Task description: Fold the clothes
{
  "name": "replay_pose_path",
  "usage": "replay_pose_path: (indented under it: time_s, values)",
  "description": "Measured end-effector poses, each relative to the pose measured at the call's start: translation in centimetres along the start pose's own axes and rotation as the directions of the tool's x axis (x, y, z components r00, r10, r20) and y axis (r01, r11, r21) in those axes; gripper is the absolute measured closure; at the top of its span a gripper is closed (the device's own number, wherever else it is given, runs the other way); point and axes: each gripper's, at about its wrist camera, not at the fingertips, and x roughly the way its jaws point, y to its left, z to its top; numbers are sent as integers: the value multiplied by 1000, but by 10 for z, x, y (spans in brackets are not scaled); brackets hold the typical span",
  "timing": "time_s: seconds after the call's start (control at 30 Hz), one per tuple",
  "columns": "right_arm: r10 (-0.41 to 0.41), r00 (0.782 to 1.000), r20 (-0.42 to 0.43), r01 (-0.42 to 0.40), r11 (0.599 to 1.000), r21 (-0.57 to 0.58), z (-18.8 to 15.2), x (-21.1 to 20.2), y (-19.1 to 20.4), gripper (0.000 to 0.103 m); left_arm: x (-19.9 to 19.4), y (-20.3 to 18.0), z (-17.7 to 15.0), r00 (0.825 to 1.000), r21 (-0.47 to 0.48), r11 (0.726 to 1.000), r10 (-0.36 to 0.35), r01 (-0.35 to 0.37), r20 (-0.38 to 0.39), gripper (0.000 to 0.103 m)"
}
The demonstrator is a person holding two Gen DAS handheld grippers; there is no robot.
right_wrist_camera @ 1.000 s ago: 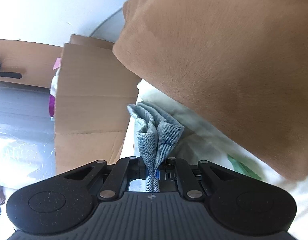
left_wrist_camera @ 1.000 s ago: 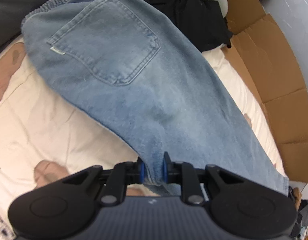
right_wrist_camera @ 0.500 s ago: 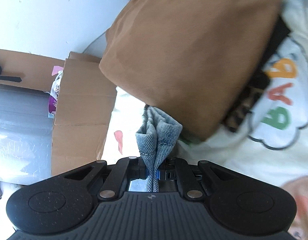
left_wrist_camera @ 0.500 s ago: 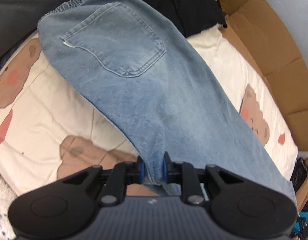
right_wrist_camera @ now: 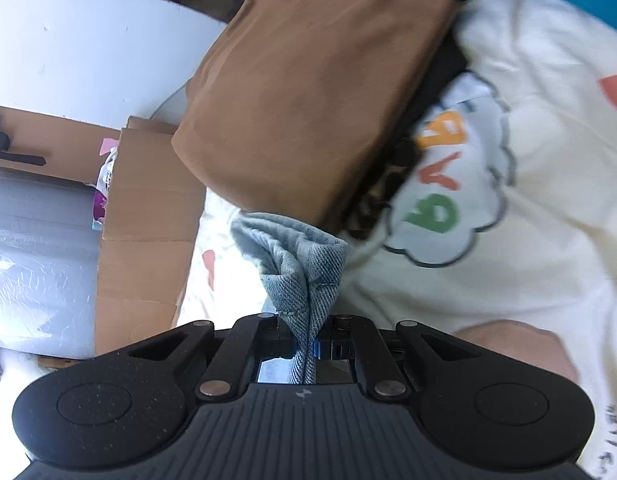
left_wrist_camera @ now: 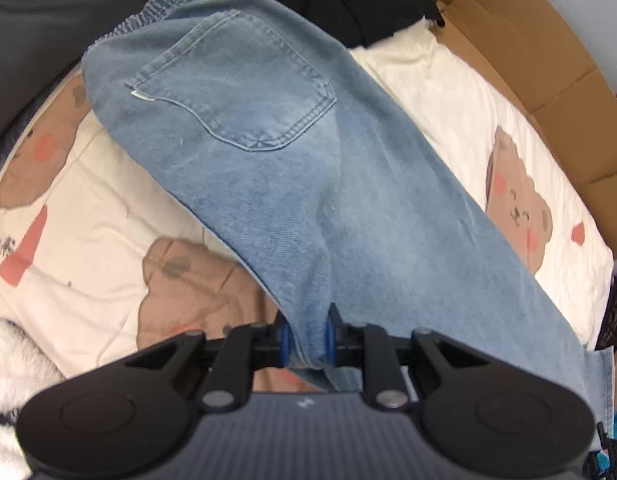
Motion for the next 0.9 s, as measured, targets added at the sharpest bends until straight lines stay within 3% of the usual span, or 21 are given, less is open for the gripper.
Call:
replay_pose_path:
  time_s: [0.5,0.9]
  values:
    - [-122,992,21,121,992,35,-28,-51,-73,97,19,14,-33,999,54,998,-16,18,-39,85]
    - [-160,987,20,160,987,31,-25,-58,-86,97,21,13,-36,998,92,995,-29,34,-59,85]
